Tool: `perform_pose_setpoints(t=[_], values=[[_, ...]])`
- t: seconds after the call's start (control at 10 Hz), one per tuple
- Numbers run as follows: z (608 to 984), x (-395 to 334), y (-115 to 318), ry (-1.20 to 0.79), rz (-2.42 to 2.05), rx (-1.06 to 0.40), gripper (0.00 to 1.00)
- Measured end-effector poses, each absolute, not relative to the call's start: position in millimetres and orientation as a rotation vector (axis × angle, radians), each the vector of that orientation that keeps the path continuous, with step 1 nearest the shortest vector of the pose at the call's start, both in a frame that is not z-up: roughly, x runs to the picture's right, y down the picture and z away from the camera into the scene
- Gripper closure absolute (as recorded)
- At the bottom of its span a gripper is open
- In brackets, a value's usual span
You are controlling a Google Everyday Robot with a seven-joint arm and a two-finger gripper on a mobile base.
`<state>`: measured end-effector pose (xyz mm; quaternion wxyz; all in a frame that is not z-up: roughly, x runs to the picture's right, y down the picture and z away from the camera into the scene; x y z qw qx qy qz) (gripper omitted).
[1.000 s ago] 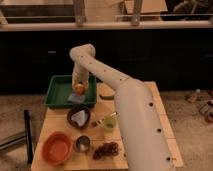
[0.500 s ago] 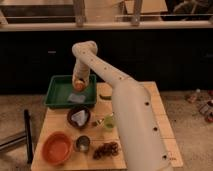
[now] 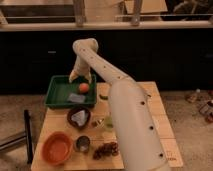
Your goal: Place apple in tray
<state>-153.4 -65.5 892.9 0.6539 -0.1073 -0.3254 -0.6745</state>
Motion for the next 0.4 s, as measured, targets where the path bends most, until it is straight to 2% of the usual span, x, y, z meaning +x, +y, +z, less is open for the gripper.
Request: perform_pose_setpoints(t=[0.4], values=[[890.8, -144.1, -78.1, -0.717, -1.503, -0.225, 0.2]])
